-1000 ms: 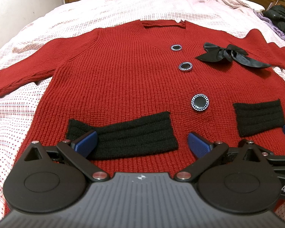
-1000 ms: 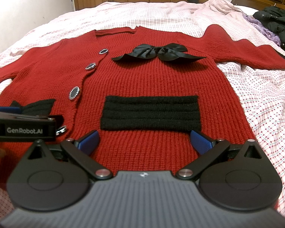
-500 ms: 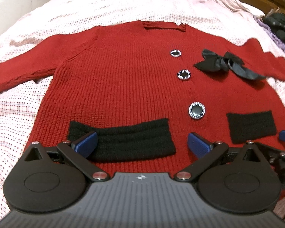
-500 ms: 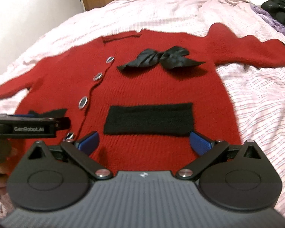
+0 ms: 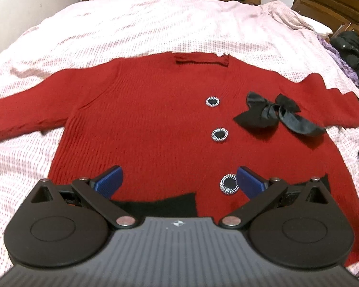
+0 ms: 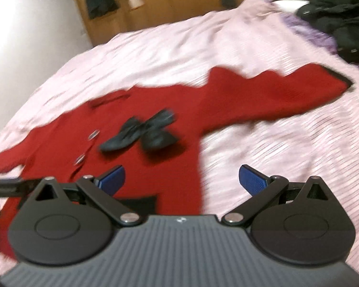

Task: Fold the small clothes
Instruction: 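Grasp the black-trimmed cuff of a cardigan sleeve with the right gripper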

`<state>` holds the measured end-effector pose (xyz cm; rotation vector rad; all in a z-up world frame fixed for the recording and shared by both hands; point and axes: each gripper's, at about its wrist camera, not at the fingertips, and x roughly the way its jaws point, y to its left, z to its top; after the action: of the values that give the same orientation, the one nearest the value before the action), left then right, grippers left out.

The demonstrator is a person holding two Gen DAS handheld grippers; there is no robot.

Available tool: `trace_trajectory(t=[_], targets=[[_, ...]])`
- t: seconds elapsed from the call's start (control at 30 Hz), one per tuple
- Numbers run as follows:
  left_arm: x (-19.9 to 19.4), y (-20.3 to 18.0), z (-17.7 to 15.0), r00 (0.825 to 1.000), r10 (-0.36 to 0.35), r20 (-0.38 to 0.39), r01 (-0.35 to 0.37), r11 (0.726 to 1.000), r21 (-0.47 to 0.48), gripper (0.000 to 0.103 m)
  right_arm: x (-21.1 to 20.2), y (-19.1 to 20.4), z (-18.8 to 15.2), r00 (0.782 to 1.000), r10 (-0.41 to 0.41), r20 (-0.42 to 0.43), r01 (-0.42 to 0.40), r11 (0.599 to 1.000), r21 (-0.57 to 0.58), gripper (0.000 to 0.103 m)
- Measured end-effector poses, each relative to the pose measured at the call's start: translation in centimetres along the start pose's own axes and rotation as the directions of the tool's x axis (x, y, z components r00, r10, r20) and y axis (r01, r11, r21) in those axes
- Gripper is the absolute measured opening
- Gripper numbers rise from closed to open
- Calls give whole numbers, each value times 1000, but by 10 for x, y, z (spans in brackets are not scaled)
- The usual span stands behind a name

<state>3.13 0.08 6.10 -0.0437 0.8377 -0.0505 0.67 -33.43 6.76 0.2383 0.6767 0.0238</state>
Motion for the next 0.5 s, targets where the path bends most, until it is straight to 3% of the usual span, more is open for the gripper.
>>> trace_trajectory(t=[0.4, 0.5], targets=[[34, -35, 11, 999, -5, -47, 5, 1000, 2, 103, 47, -115, 50, 982, -175, 63, 162, 970, 179, 103], [48, -40, 8, 998, 15, -69, -14, 1000, 14, 103, 63, -139, 58, 958, -273, 90, 247, 941, 230, 103]])
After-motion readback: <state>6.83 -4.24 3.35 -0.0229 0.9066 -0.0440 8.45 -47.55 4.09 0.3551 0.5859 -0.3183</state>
